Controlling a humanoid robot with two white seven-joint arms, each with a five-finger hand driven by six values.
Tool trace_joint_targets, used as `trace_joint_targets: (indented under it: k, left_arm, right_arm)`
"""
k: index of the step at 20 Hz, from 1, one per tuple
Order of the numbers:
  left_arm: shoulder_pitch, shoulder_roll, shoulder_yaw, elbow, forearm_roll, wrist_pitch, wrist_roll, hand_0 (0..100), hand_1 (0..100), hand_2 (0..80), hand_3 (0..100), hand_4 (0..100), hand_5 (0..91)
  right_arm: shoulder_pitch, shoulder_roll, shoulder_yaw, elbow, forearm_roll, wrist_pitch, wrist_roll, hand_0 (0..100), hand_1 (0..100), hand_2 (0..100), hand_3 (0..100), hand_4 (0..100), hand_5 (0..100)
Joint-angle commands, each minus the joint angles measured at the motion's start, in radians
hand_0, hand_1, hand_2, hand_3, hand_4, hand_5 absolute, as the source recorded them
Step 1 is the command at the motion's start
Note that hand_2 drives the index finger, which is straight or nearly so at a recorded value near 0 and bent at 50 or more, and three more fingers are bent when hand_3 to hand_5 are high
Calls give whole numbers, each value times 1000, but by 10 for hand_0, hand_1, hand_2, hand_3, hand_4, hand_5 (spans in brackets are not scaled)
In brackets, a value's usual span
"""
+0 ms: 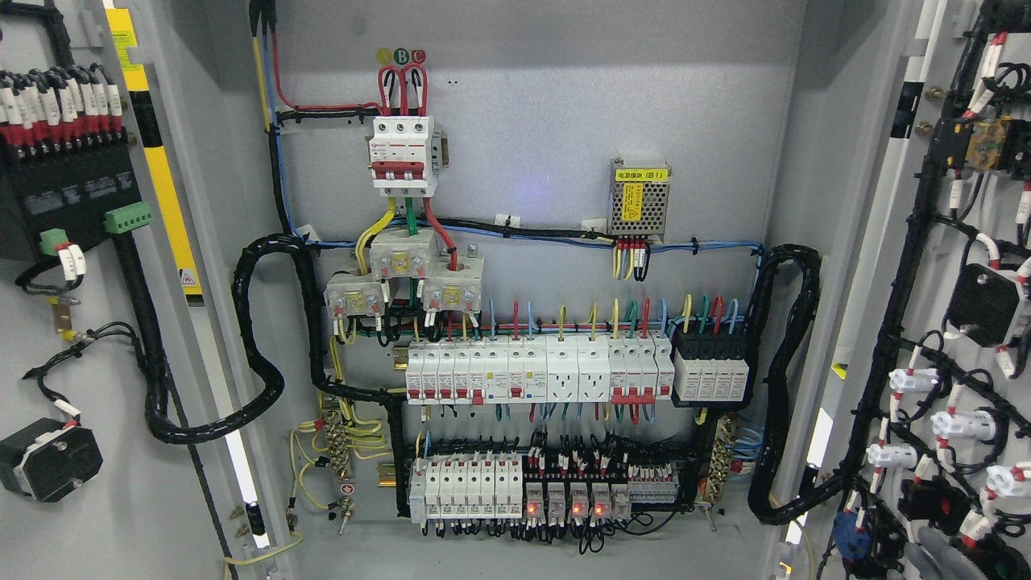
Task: Open door with both hands
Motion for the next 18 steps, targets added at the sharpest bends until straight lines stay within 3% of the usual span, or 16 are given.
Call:
trace_joint_targets:
  k: [1,4,18]
  left_arm:
    - [-33,80,31,111,31,3,-4,120,556,0,0,0,0]
    - [-48,121,31,137,76,3,-10,120,556,0,0,0,0]
    - [-87,188,42,205,110,41,-10,120,556,0,0,0,0]
  right_arm:
    - [3,1,-41,-2,-17,1,6,0,500,40,0,0,0]
    - [10,1,-41,-7,-20,-8,7,0,500,40,0,0,0]
    - [24,-5,-108,-7,-33,-16,6,0,500,40,0,0,0]
